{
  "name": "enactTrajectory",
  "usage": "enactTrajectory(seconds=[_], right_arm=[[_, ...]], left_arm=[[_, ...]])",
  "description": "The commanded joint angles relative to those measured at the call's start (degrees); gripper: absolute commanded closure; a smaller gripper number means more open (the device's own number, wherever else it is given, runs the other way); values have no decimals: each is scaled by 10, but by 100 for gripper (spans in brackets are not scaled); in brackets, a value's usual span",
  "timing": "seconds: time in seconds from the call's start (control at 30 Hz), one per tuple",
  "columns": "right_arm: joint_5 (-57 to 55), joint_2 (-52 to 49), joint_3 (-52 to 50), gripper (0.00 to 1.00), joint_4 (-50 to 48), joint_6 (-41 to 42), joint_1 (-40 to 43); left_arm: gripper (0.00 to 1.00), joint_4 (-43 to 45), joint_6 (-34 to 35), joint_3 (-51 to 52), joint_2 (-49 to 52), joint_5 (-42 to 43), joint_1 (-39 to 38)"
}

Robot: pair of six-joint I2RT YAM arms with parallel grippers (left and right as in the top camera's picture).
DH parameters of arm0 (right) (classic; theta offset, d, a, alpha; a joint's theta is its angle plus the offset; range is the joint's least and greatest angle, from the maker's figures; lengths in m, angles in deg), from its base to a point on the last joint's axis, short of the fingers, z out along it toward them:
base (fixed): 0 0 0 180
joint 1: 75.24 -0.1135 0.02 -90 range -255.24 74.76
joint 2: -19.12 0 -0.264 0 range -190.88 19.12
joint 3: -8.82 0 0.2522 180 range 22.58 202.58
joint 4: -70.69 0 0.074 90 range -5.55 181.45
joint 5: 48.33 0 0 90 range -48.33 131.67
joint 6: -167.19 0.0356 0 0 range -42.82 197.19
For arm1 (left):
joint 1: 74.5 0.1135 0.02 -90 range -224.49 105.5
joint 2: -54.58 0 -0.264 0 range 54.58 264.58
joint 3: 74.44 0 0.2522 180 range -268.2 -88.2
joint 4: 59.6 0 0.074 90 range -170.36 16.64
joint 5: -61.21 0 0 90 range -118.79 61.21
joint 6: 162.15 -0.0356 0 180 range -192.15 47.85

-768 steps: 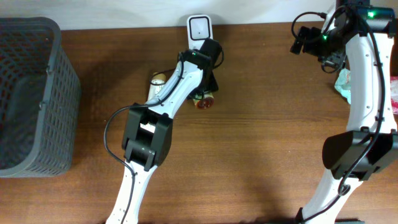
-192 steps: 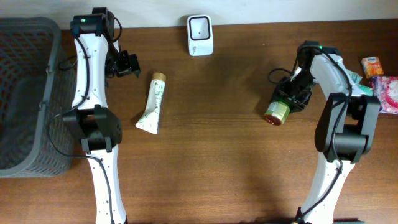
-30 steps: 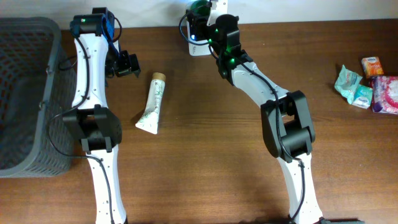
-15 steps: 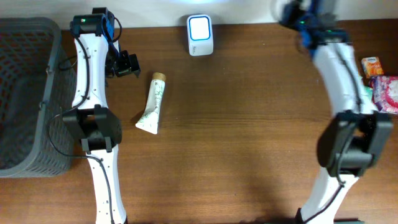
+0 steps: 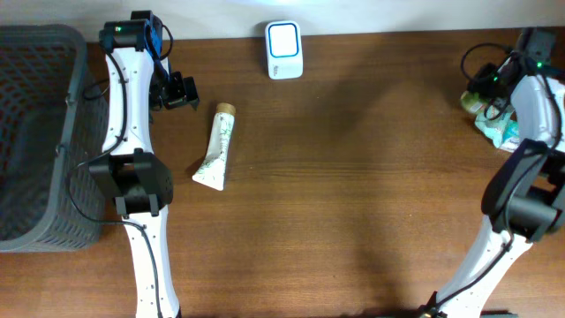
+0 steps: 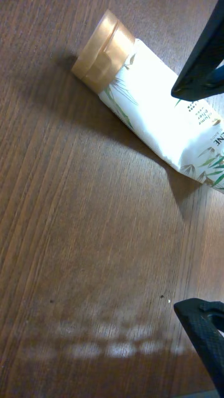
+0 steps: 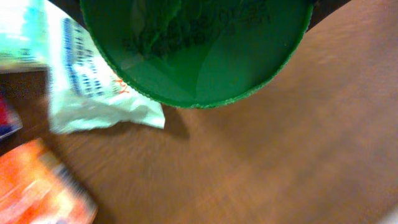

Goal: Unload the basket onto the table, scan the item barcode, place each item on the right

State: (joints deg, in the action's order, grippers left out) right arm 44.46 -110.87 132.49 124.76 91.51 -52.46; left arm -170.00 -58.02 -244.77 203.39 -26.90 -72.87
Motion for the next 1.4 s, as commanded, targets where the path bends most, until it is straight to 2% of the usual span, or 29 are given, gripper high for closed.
enactTrajectory(seconds=[0.0, 0.03, 0.1, 0.2, 0.27, 0.3, 0.5, 0.6, 0.7, 0.77, 0.97, 1.1, 1.17, 1.3, 1.37], right_arm=[[0, -31, 1, 57, -7, -20, -4], [-16, -33, 1, 53, -7, -21, -4], [-71, -28, 3, 36, -7, -21, -4], [-95, 5, 4, 30, -3, -20, -5], [-95, 49, 5, 13, -2, -21, -15], [-95, 68, 7, 1, 0, -21, -22], [-77, 198, 10, 1, 66, -19, -87], [44, 247, 10, 1, 154, -19, -134], [195, 253, 9, 1, 239, -19, -185], [222, 248, 9, 1, 275, -19, -214], [225, 241, 5, 1, 308, -19, -357], [220, 238, 5, 2, 262, 11, -430], [186, 229, 5, 2, 233, 38, -457], [162, 212, 5, 1, 229, 37, -480], [84, 209, 5, 1, 231, 37, -473]], left_arm=[[1, -1, 1, 0, -23, -4, -1], [1, -1, 1, 0, -23, -4, -1], [1, -1, 1, 0, -23, -4, -1], [1, -1, 1, 0, -23, -4, -1], [1, -1, 1, 0, -23, -4, -1], [1, -1, 1, 0, -23, -4, -1], [1, -1, 1, 0, -23, -4, -1], [1, -1, 1, 0, -23, -4, -1], [1, -1, 1, 0, -23, -4, -1], [1, -1, 1, 0, -23, -4, -1], [1, -1, 1, 0, -23, -4, -1], [1, -1, 1, 0, -23, -4, -1], [1, -1, 1, 0, -23, -4, -1], [1, -1, 1, 0, -23, -4, -1], [1, -1, 1, 0, -23, -4, -1]])
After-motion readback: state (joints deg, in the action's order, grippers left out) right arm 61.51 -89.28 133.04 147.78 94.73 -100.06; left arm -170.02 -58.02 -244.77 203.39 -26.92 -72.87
